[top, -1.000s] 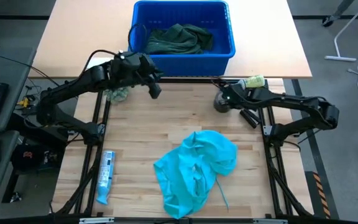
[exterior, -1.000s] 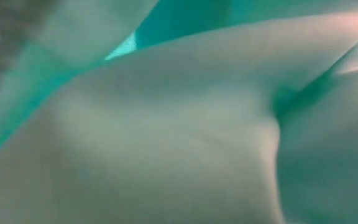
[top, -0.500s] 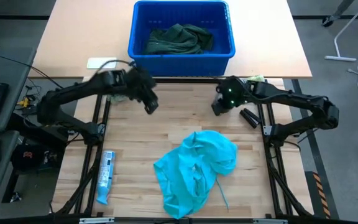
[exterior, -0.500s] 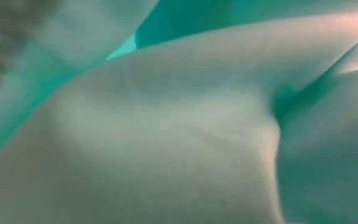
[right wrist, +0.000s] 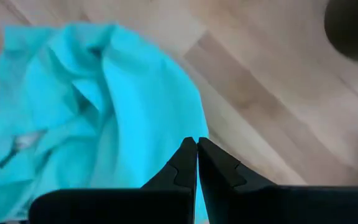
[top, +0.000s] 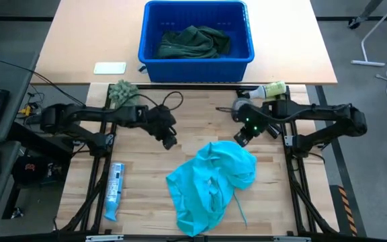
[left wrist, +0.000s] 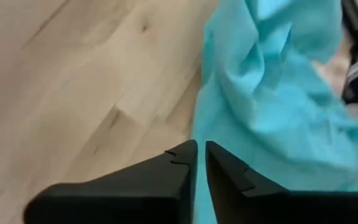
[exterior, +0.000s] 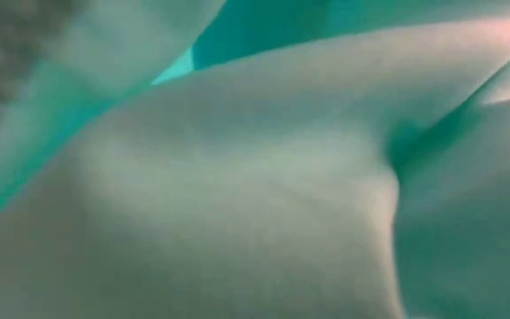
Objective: Fold laundry
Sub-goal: Fold the light blue shorts
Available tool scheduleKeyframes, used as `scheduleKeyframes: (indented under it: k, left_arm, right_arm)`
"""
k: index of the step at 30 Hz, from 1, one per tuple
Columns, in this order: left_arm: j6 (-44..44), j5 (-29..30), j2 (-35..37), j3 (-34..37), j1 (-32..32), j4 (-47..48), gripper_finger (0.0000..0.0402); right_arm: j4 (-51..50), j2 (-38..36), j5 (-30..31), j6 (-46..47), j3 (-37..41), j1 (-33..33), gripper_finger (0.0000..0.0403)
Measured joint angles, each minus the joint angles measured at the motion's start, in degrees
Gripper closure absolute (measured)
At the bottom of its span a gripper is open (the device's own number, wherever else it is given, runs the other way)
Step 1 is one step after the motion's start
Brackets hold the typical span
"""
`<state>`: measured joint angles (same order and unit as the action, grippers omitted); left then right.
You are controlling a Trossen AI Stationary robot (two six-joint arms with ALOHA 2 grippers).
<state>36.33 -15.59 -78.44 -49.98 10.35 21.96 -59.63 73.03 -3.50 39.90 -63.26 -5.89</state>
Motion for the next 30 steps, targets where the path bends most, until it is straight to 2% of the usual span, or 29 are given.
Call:
scheduleKeyframes:
  k: [6, 11, 14, 19, 26, 30]
  left_arm:
    - [-0.6, 0.9, -2.5, 0.2, 0.0, -15.1, 0.0308]
    - [-0.5, 1.0, -3.8, 0.1, 0.2, -17.2, 0.0256]
    - [0.3, 0.9, -4.2, 0.2, 0.2, -16.7, 0.0237]
    - [1.1, 0.8, -4.1, 0.2, 0.2, -16.7, 0.0225]
    - [0.1, 0.9, -4.1, 0.2, 1.8, -18.3, 0.0225]
    - [0.7, 1.0, -4.1, 0.2, 2.9, -18.4, 0.0233]
  right_arm:
    - [-5.3, 0.1, -0.3, 3.5, 1.8, 7.0, 0.0402]
    - [-4.5, 0.0, -5.5, 12.7, 7.6, 12.6, 0.0402]
    - [-2.6, -1.2, -6.0, 17.9, 10.7, 16.8, 0.0402]
    - [1.4, -7.0, -2.2, 28.9, 14.0, 20.3, 0.0402]
    - [0.1, -11.4, -1.4, 23.2, 15.3, 20.8, 0.0403]
    - [0.1, -11.3, 0.2, 24.8, 14.3, 19.7, 0.0403]
